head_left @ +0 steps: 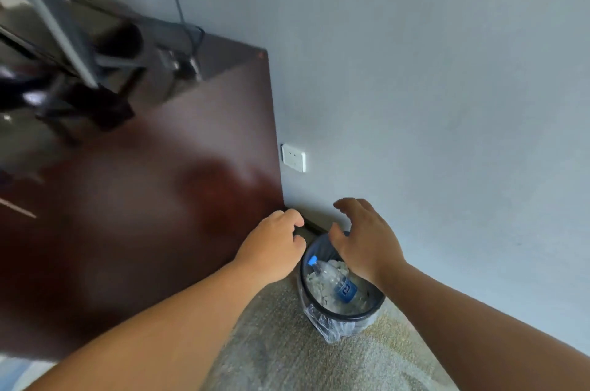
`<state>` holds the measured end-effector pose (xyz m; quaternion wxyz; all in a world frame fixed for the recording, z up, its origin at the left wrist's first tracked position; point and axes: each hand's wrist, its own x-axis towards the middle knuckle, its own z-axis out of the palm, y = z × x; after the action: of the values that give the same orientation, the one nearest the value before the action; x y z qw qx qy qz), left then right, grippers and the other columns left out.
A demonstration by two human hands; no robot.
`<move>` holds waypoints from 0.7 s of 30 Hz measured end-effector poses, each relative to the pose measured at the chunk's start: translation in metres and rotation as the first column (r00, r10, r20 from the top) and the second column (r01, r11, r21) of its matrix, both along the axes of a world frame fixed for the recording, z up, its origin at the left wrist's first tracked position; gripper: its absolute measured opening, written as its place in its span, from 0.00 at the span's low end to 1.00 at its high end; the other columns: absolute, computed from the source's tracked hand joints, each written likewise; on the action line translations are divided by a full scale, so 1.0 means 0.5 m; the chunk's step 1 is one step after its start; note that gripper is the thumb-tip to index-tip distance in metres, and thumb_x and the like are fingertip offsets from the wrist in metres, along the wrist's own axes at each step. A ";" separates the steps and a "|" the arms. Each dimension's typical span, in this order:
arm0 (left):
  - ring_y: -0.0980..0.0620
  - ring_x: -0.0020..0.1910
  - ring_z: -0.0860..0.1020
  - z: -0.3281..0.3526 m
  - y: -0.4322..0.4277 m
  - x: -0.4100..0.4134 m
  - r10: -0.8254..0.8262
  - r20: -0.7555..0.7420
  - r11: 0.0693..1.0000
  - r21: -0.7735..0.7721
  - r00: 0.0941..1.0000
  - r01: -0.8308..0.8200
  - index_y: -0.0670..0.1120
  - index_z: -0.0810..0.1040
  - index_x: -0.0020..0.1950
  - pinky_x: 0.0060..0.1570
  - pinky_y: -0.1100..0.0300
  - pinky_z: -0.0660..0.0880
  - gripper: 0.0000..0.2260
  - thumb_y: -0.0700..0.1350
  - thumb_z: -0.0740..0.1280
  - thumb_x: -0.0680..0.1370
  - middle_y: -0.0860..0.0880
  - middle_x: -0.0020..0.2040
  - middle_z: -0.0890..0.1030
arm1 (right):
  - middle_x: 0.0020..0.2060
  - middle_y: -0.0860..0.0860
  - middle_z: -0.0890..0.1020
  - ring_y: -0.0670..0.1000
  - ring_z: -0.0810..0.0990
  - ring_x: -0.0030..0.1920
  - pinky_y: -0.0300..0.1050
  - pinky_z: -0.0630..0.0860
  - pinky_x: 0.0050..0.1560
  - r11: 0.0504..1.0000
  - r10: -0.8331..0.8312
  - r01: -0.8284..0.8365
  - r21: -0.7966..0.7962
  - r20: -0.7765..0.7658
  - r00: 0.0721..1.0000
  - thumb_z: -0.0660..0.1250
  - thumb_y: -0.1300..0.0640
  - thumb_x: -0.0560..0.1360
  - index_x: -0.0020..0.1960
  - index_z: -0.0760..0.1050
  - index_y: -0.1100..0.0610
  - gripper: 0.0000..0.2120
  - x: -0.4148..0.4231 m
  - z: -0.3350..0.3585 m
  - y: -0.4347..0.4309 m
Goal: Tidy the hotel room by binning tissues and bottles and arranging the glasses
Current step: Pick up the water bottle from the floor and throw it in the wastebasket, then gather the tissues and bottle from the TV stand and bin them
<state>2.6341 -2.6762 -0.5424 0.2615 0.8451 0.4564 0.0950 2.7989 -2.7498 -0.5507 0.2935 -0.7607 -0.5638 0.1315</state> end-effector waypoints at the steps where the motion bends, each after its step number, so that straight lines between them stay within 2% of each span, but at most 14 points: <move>1: 0.50 0.56 0.74 0.050 -0.007 -0.009 0.015 0.001 1.000 -0.003 1.000 -0.015 0.49 0.72 0.63 0.53 0.57 0.71 0.14 0.43 0.59 0.77 0.50 0.56 0.75 | 0.61 0.48 0.74 0.50 0.75 0.58 0.41 0.69 0.52 1.000 0.013 -0.013 -0.009 0.002 1.000 0.62 0.51 0.75 0.66 0.70 0.51 0.19 -0.011 0.048 -0.005; 9: 0.53 0.58 0.73 0.492 -0.071 -0.142 0.197 0.020 0.979 0.052 0.980 -0.198 0.50 0.73 0.62 0.57 0.55 0.71 0.14 0.44 0.60 0.77 0.52 0.56 0.75 | 0.57 0.47 0.76 0.48 0.77 0.54 0.43 0.74 0.52 0.987 0.158 -0.158 0.004 0.008 0.987 0.62 0.51 0.75 0.61 0.73 0.49 0.15 -0.102 0.465 -0.024; 12: 0.53 0.57 0.73 0.630 -0.098 -0.218 0.299 0.034 0.949 0.099 0.954 -0.301 0.51 0.73 0.61 0.58 0.54 0.71 0.14 0.43 0.60 0.76 0.54 0.53 0.73 | 0.56 0.46 0.76 0.48 0.77 0.53 0.42 0.72 0.51 0.970 0.239 -0.239 0.039 0.004 0.971 0.62 0.51 0.75 0.60 0.74 0.49 0.15 -0.157 0.585 -0.024; 16: 0.52 0.55 0.74 0.759 -0.146 -0.336 0.433 0.042 0.886 0.165 0.901 -0.433 0.50 0.74 0.60 0.56 0.53 0.72 0.13 0.43 0.60 0.76 0.53 0.52 0.74 | 0.55 0.44 0.76 0.46 0.76 0.52 0.40 0.71 0.51 0.925 0.376 -0.375 0.059 -0.014 0.926 0.61 0.51 0.74 0.60 0.74 0.48 0.15 -0.254 0.694 -0.026; 19: 0.51 0.51 0.74 0.830 -0.177 -0.436 0.509 0.042 0.833 0.227 0.859 -0.505 0.48 0.74 0.59 0.49 0.59 0.70 0.13 0.42 0.60 0.76 0.51 0.51 0.75 | 0.54 0.43 0.75 0.44 0.76 0.49 0.39 0.71 0.49 0.890 0.452 -0.449 0.081 -0.027 0.892 0.61 0.50 0.74 0.59 0.74 0.47 0.14 -0.338 0.751 -0.031; 21: 0.49 0.51 0.74 0.869 -0.187 -0.493 0.543 0.047 0.806 0.249 0.838 -0.537 0.48 0.75 0.60 0.51 0.57 0.71 0.13 0.42 0.61 0.75 0.49 0.52 0.75 | 0.54 0.42 0.75 0.42 0.75 0.48 0.38 0.71 0.47 0.871 0.487 -0.483 0.090 -0.033 0.873 0.61 0.50 0.75 0.59 0.74 0.46 0.13 -0.386 0.774 -0.033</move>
<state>2.3878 -2.7696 -0.1079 0.1082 0.7079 0.6651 0.2115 2.6060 -2.7665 -0.1636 0.2963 -0.5789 -0.7331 0.1993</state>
